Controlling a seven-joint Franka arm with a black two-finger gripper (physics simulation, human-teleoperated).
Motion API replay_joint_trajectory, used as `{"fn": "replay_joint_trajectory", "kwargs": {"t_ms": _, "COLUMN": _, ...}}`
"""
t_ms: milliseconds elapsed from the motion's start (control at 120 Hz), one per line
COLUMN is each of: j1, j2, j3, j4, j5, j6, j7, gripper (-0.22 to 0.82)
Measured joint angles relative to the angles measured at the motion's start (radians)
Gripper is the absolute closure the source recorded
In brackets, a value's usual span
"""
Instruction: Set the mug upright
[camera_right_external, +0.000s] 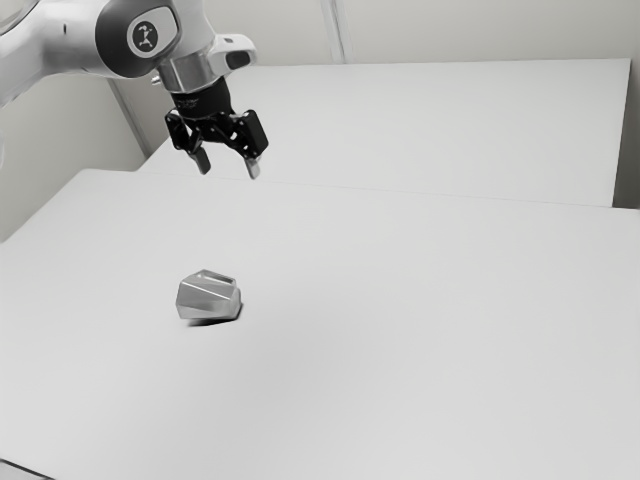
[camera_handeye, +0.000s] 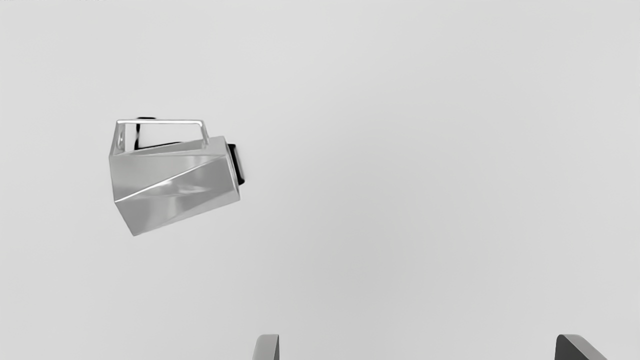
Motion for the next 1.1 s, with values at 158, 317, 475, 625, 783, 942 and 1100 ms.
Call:
{"fn": "replay_joint_trajectory", "kwargs": {"t_ms": 158, "j1": -0.003, "j2": -0.011, "j3": 0.0, "j4": -0.004, "j5": 0.0, "j6": 0.001, "j7": 0.0, "gripper": 0.0}}
{"fn": "replay_joint_trajectory", "kwargs": {"t_ms": 317, "j1": 0.02, "j2": -0.053, "j3": 0.001, "j4": -0.023, "j5": 0.001, "j6": -0.013, "j7": 0.0, "gripper": 0.0}}
{"fn": "replay_joint_trajectory", "kwargs": {"t_ms": 475, "j1": 0.113, "j2": -0.061, "j3": 0.0, "j4": -0.023, "j5": 0.001, "j6": -0.048, "j7": 0.003, "gripper": 0.0}}
{"fn": "replay_joint_trajectory", "kwargs": {"t_ms": 625, "j1": 0.203, "j2": -0.061, "j3": 0.003, "j4": -0.019, "j5": -0.009, "j6": -0.069, "j7": 0.028, "gripper": 0.0}}
{"fn": "replay_joint_trajectory", "kwargs": {"t_ms": 783, "j1": 0.309, "j2": -0.024, "j3": 0.006, "j4": -0.014, "j5": -0.046, "j6": -0.087, "j7": 0.083, "gripper": 0.0}}
{"fn": "replay_joint_trajectory", "kwargs": {"t_ms": 942, "j1": 0.373, "j2": 0.032, "j3": 0.006, "j4": -0.011, "j5": -0.057, "j6": -0.088, "j7": 0.135, "gripper": 0.0}}
{"fn": "replay_joint_trajectory", "kwargs": {"t_ms": 1100, "j1": 0.421, "j2": 0.05, "j3": 0.006, "j4": -0.034, "j5": -0.073, "j6": -0.074, "j7": 0.18, "gripper": 0.0}}
